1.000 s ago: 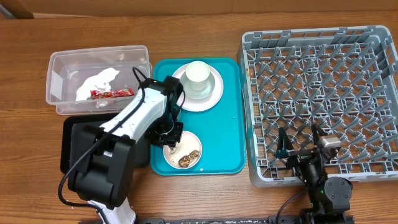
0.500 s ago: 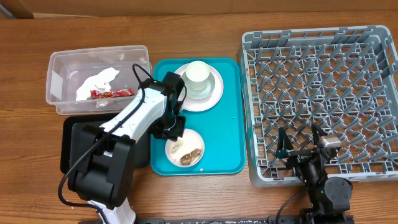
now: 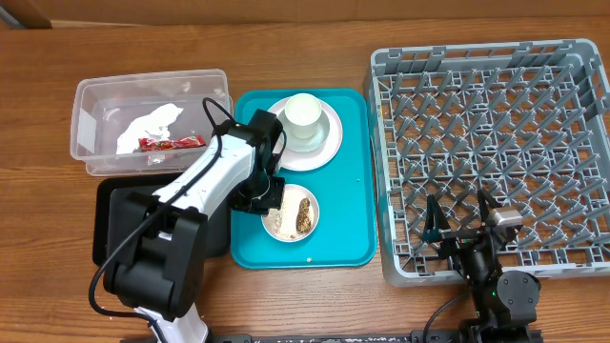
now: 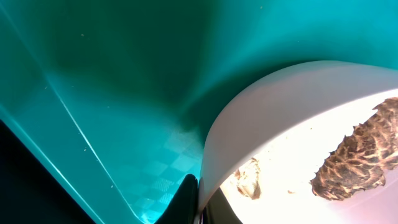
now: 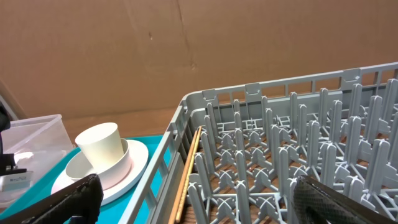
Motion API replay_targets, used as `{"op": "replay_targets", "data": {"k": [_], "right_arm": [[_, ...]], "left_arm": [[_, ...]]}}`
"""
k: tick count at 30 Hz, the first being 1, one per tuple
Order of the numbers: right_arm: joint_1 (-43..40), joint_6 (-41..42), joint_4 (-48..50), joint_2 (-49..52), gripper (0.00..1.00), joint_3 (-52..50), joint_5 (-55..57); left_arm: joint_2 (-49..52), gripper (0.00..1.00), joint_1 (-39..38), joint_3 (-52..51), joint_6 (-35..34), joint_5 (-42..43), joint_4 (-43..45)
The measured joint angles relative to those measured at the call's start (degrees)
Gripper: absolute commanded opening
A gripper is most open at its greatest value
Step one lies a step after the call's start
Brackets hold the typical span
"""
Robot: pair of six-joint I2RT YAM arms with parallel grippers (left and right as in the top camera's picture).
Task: Sort waste into correct bins and load items into the dishwasher
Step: 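Lift the pink plate and move it over the black tray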
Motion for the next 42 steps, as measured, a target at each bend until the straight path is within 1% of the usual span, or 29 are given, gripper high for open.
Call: {"op": "replay_targets", "data": {"k": [5,11,14,18,21,27,35,42], "right_arm": [[0.0,0.0,0.0,0.0,1.0,0.0,0.0],[0.0,0.0,0.0,0.0,1.0,0.0,0.0],[0.0,0.0,0.0,0.0,1.0,0.0,0.0],[0.0,0.0,0.0,0.0,1.0,0.0,0.0],[0.0,0.0,0.0,0.0,1.0,0.0,0.0],[0.0,0.0,0.0,0.0,1.0,0.0,0.0],[0.0,0.0,0.0,0.0,1.0,0.0,0.0],[0.0,0.0,0.0,0.0,1.0,0.0,0.0]], "left_arm": [[-4.5,0.04,0.0,0.0,-1.8,-1.5,0.2],[-17.6,0.04,-0.6,0.0,-4.1,-6.4,-0.2],[-22.8,0.04,-1.7,0.0,-6.4,-11.6,-2.8],[-24.8,0.04,-1.6,0.0,-10.4,-18.2,-7.6],[-24.8,0.04,-0.2,0.0,-12.5,-21.2,-9.2],[-24.8,0.04,5.0,0.0,-14.6,-25.5,-10.7],[-24.8,0.04,16.1,0.0,-15.9,-28.6,-11.3],[-24.8,0.04,24.9,0.0,-16.9,-32.0,-9.0]]}}
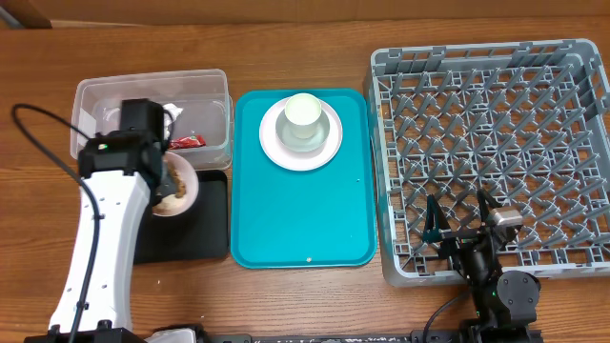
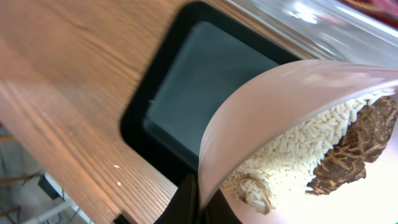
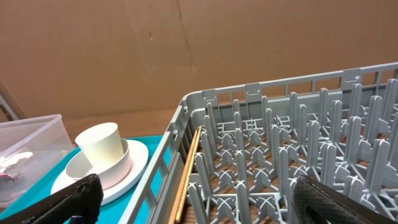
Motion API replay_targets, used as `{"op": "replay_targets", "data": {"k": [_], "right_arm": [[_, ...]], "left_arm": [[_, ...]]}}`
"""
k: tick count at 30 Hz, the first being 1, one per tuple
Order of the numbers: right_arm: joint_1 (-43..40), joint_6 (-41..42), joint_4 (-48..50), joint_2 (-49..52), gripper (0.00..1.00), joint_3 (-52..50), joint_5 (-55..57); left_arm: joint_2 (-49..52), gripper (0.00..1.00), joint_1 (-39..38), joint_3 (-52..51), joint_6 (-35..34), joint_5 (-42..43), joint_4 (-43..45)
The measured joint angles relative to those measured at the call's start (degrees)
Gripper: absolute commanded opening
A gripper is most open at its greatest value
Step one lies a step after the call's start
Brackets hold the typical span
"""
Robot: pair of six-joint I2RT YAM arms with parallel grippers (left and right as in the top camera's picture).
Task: Sort waste into correct bins and load items into the dishwasher
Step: 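Lift the pink plate and move it over the black tray, then tilt the pink plate to dump food scraps onto the black tray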
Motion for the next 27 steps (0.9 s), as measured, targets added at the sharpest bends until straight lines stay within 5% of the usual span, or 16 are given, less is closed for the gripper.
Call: {"op": "replay_targets", "data": {"k": [27], "right_arm": [[0.0,0.0,0.0,0.0,1.0,0.0,0.0]], "left_arm": [[9.0,0.04,-2.0,-1.1,4.5,-24.3,-3.0]]}}
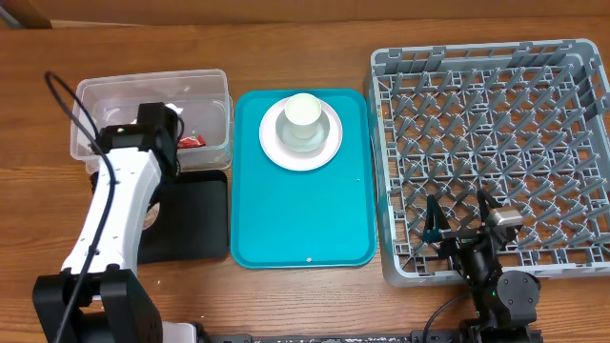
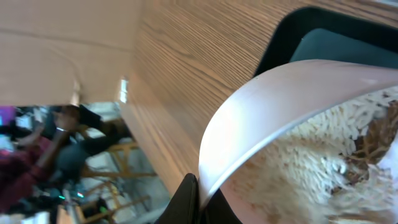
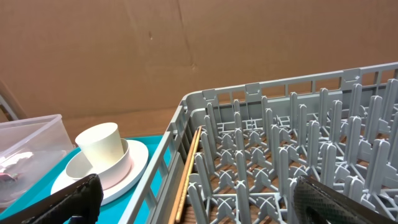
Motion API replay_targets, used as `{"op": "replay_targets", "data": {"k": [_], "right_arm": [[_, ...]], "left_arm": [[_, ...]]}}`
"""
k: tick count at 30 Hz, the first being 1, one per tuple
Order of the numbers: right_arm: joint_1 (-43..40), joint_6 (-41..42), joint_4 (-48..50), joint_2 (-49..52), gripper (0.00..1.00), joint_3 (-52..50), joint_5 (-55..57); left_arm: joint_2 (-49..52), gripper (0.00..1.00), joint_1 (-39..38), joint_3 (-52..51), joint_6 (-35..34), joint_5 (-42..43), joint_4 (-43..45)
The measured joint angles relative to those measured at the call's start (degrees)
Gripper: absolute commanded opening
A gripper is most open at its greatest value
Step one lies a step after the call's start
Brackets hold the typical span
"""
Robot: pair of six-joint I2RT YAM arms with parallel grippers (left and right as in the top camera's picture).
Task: Sort waste into correct bins and load items into the dishwasher
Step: 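Tilt the pink plate to dump food scraps onto the black tray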
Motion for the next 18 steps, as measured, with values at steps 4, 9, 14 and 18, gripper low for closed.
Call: {"op": "replay_targets", "data": {"k": [4,9,14,18], "right_arm": [[0.0,0.0,0.0,0.0,1.0,0.0,0.0],[0.0,0.0,0.0,0.0,1.0,0.0,0.0],[0.0,0.0,0.0,0.0,1.0,0.0,0.0],[0.0,0.0,0.0,0.0,1.0,0.0,0.0]], "left_arm": [[0.0,0.04,-2.3,0.0,0.1,-3.0,-0.3],[0.1,0.04,-4.3,0.0,0.1,-5.1,-0.5],[1.6,0.04,-6.4,0.0,0.1,-5.9,-0.7],[4.8,0.04,-8.8,0.0,0.1,-6.5,-0.8]]}}
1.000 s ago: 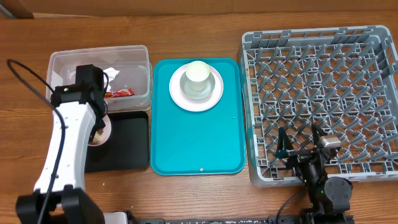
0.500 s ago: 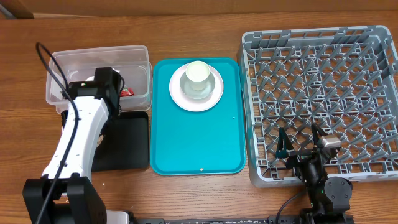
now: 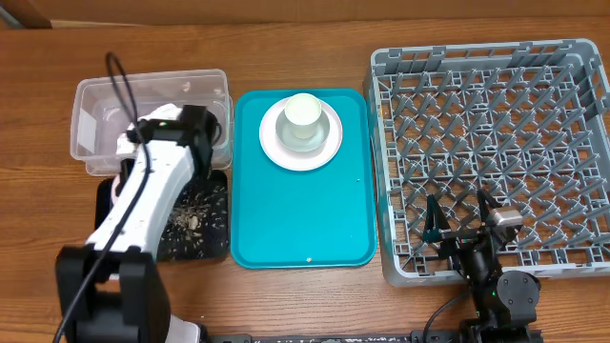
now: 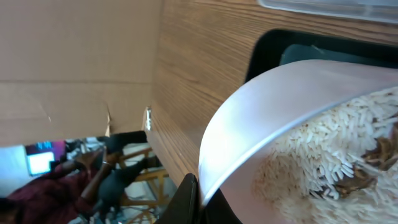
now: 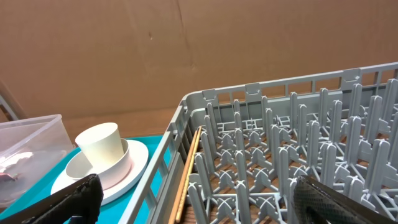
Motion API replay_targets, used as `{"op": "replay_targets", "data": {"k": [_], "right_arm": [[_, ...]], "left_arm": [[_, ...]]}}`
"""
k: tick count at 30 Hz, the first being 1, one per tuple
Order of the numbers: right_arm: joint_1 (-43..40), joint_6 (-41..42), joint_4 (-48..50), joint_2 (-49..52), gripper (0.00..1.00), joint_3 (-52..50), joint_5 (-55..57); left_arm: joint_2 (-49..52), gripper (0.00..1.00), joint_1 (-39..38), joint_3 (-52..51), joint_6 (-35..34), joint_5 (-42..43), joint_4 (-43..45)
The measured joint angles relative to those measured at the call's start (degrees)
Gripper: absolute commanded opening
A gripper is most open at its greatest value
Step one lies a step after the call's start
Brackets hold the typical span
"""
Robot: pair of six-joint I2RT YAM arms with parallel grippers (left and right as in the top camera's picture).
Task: Sort waste into correct bins and load items into the dishwasher
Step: 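Tilt the pink plate to dump food scraps onto the black tray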
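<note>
A white bowl [image 4: 280,106] hangs tilted in the left wrist view, my left gripper [image 4: 202,199] shut on its rim. Rice [image 4: 323,155] and a few brown scraps still cling inside it. Beneath it is the black bin [image 3: 205,238], where spilled rice and scraps [image 3: 195,211] lie. From overhead my left arm [image 3: 157,181] hides the bowl. A white cup [image 3: 303,112] stands on a white plate [image 3: 329,148] on the teal tray [image 3: 305,219]. My right gripper [image 3: 457,224] rests open at the near edge of the grey dish rack [image 3: 496,143].
A clear bin [image 3: 95,114] at the back left holds white tissue and a red wrapper. A wooden chopstick [image 5: 186,168] lies along the rack's left side. The teal tray sits between the bins and the rack.
Rice and scraps now lie in the black bin, which looked bare before. The big brown piece has left the bowl. My left arm has swung to the right over the bin.
First my left gripper was shut on the rim of the bowl of rice on the teal tray. Then the bowl was off the tray, over the black bin. Later it was tilted steeply there, and now much of its food lies in the bin. The right arm stayed still.
</note>
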Motion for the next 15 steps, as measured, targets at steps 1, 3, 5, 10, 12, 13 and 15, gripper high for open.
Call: {"op": "replay_targets", "data": {"k": [1,3,5,10,12,13,15], "right_arm": [[0.0,0.0,0.0,0.0,1.0,0.0,0.0],[0.0,0.0,0.0,0.0,1.0,0.0,0.0],[0.0,0.0,0.0,0.0,1.0,0.0,0.0],[0.0,0.0,0.0,0.0,1.0,0.0,0.0],[0.0,0.0,0.0,0.0,1.0,0.0,0.0],[0.0,0.0,0.0,0.0,1.0,0.0,0.0],[0.0,0.0,0.0,0.0,1.0,0.0,0.0]], "left_arm": [[0.5,0.04,-0.2,0.0,0.0,0.0,0.0],[2.3,0.04,-1.0,0.0,0.0,-1.0,-0.5],[3.9,0.04,-1.5,0.0,0.0,-2.2,-1.1],[5.5,0.04,-1.8,0.0,-0.3,-6.4,-4.1],[5.5,0.04,-1.8,0.0,-0.9,-8.8,-6.2],[5.5,0.04,-1.8,-0.1,-1.3,-9.7,-7.1],[5.5,0.04,-1.8,-0.1,-2.5,-11.1,-8.6]]}}
